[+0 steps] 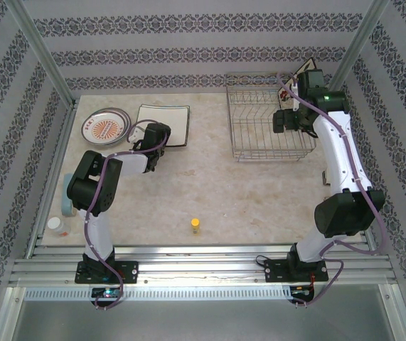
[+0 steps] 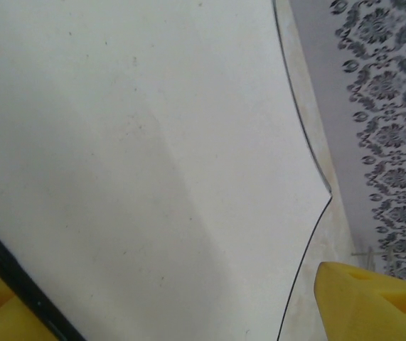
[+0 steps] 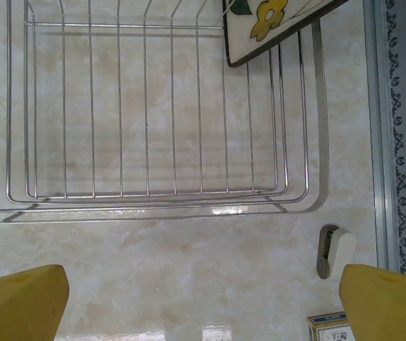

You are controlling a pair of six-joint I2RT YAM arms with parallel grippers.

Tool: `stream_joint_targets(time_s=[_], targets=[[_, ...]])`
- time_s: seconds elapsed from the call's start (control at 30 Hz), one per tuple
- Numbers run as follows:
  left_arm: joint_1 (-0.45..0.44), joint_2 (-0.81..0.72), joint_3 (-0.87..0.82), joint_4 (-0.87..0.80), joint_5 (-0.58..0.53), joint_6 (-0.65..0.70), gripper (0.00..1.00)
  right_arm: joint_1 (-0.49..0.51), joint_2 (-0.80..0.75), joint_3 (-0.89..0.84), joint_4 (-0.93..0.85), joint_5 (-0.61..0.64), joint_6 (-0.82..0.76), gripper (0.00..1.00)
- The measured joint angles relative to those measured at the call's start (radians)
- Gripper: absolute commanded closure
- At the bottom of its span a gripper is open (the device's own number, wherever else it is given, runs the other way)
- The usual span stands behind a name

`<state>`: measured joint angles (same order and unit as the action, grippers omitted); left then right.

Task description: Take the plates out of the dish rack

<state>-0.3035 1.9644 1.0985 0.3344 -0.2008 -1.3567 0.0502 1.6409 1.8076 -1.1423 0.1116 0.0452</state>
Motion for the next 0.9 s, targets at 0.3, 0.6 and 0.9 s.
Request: stream_joint_targets(time_s=[0.3, 0.6, 0.9], targets=[[0.005, 0.002, 0.023, -0.07, 0.034, 0.038, 0.15, -0.003, -0.016, -0.019, 0.028, -0.008, 0.0, 0.02], [0.006, 0.031, 0.105, -0.104, 0.08, 0.055, 0.15, -0.004, -0.027, -0.034, 0.04, -0.024, 0.0, 0.02], [0.025, 0.031, 0.104, -0.111, 0.093, 0.064, 0.14, -0.023, -0.038, -0.037, 0.041, -0.031, 0.0, 0.02]])
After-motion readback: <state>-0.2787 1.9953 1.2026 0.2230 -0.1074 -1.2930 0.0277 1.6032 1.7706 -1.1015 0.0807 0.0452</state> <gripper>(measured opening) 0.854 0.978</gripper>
